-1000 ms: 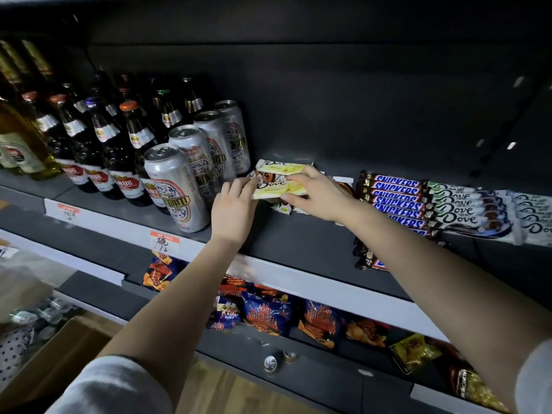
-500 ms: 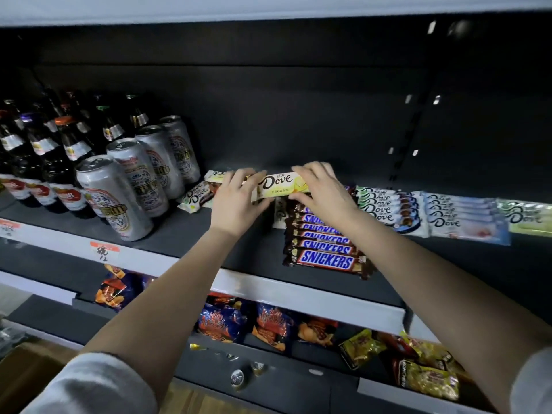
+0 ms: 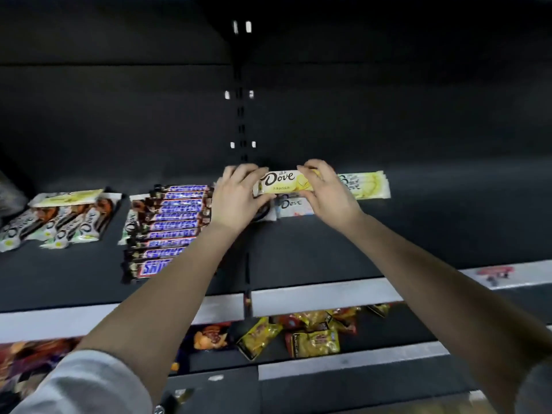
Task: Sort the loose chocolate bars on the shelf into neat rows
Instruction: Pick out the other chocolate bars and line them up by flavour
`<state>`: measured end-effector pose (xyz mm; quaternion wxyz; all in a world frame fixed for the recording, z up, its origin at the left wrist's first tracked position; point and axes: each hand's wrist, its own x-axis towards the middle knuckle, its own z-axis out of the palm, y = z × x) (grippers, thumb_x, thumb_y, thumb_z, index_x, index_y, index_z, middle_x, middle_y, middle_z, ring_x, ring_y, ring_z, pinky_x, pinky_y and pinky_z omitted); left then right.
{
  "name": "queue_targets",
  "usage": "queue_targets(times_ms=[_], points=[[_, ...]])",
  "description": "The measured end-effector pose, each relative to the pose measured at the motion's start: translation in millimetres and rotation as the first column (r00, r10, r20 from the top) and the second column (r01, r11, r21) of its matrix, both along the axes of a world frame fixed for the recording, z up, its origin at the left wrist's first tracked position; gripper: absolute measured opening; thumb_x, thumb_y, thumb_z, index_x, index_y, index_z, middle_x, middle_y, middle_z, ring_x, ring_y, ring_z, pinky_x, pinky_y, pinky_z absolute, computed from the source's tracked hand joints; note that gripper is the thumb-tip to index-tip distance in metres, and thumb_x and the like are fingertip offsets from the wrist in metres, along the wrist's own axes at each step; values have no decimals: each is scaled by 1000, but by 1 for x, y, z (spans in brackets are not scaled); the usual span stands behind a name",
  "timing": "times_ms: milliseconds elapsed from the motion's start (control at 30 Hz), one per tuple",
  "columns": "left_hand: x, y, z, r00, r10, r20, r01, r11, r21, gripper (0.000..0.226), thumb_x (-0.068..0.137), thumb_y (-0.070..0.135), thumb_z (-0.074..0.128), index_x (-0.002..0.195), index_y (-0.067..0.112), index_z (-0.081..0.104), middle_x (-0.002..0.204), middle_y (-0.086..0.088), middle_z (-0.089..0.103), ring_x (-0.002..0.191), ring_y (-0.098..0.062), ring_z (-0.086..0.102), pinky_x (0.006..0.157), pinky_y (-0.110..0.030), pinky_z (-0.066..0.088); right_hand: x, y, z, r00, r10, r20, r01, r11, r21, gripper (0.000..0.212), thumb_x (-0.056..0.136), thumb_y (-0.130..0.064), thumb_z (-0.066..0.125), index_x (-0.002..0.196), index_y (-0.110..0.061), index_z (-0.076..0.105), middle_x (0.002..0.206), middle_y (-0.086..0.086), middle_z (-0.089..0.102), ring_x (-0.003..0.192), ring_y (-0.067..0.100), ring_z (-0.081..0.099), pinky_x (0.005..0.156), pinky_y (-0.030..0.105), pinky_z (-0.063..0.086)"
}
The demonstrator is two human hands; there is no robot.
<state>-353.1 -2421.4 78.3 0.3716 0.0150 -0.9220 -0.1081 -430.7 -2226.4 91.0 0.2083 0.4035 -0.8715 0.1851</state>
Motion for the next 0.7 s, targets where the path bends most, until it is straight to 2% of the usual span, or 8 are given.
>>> queue_targets(times_ms=[100,267,367,467,600,700], points=[[-23,44,-5,999,-48,15,48,999,9,50,74,41,71,118,20,63,112,0,61,101,-30,52,83,-40,48,-10,46,-3,998,-65,1,65,998,6,49,92,-15,54,138,-8,40,135,10,39,122,23,41,95,39,46],[-50,112,-21,995,-89,45,86,994,65,48,74,37,72,118,21,62,114,0,60,103,-29,51,86,-40,46,-24,111,-15,985,-146,86,147,989,-6,48,93,-17,52,138,-9,39,139,6,36,128,21,34,100,34,39],[-61,144,-26,990,-78,116,69,994,79,50,76,41,69,122,23,60,120,3,58,112,-27,46,94,-40,37,-35,139,-22,979,-159,130,160,987,7,48,92,-13,52,138,-7,39,138,9,36,128,23,33,105,35,36],[-71,166,-29,977,-60,204,47,997,65,52,77,49,66,124,27,58,123,7,57,119,-22,41,98,-33,25,-45,161,-28,967,-168,191,163,986,42,48,92,-11,52,138,-8,40,139,7,35,128,21,33,106,32,34],[-77,182,-36,974,14,228,-25,999,42,53,75,51,67,119,24,60,116,4,64,115,-23,44,97,-34,25,-61,174,-37,940,-164,298,149,986,71,48,92,-10,51,138,-11,40,138,2,34,129,18,32,106,28,31],[-79,186,-39,961,59,269,-76,996,52,49,77,48,66,119,25,59,119,5,62,118,-22,43,101,-34,21,-70,170,-44,931,-139,337,123,990,68,47,92,-7,50,138,-12,40,138,2,34,128,18,33,106,29,33]])
